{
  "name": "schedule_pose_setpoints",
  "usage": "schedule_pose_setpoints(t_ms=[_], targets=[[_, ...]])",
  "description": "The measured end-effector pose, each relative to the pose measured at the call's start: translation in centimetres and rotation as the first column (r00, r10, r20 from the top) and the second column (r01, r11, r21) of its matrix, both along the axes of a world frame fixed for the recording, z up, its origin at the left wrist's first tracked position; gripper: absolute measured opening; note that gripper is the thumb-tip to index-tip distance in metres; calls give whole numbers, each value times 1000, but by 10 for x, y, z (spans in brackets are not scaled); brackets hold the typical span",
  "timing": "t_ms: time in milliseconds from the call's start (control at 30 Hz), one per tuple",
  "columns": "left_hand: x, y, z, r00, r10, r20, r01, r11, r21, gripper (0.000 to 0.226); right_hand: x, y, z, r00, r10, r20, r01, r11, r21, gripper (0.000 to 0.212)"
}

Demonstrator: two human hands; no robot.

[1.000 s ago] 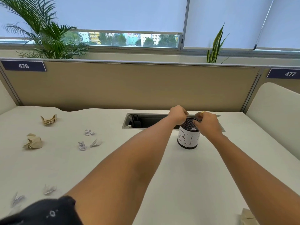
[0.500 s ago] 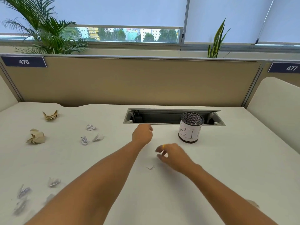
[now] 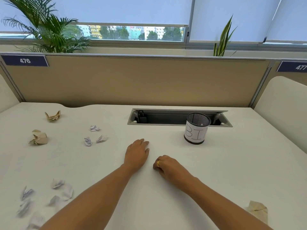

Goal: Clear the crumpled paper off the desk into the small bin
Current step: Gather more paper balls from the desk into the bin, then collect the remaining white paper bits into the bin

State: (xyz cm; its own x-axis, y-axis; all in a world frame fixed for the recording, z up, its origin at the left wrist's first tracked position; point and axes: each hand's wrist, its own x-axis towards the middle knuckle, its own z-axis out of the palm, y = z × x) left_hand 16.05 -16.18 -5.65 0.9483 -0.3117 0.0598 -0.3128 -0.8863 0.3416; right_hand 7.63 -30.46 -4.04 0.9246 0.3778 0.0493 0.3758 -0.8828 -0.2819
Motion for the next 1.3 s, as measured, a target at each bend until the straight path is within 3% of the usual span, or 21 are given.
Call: schedule_pose_setpoints(t_ms=[133, 233, 433, 533, 800, 967, 1167, 1300], targets=[[-7, 1, -7, 1000, 2, 24, -1, 1000, -27, 45, 13, -18, 9, 997, -81, 16, 81, 996, -23, 31], [-10, 2, -9, 999, 10, 41, -8, 999, -41, 45, 27, -41, 30, 965, -241, 105, 230, 968, 101, 33], [-13, 2, -9, 998, 12, 56, -9, 999, -52, 44, 56, -91, 86, 782, -557, 280, 483, 825, 294, 29], [-14, 3, -9, 998, 14, 56, -11, 999, -48, 44, 63, -107, 96, 708, -645, 289, 528, 754, 390, 28], [-18, 5, -6, 998, 3, 55, 2, 997, -79, 44, 54, -105, 79, 716, -625, 311, 474, 763, 440, 27], [-21, 10, -5, 998, 20, 60, -13, 994, -108, 43, 26, -76, 42, 800, -411, 438, 273, 898, 344, 17], [-22, 21, -8, 998, 45, 48, -39, 994, -103, 48, 9, -64, -12, 940, -252, 231, 223, 964, 145, 26], [-12, 38, -7, 994, 107, 32, -102, 985, -142, 53, 8, -68, -19, 937, -327, 121, 295, 929, 223, 31]])
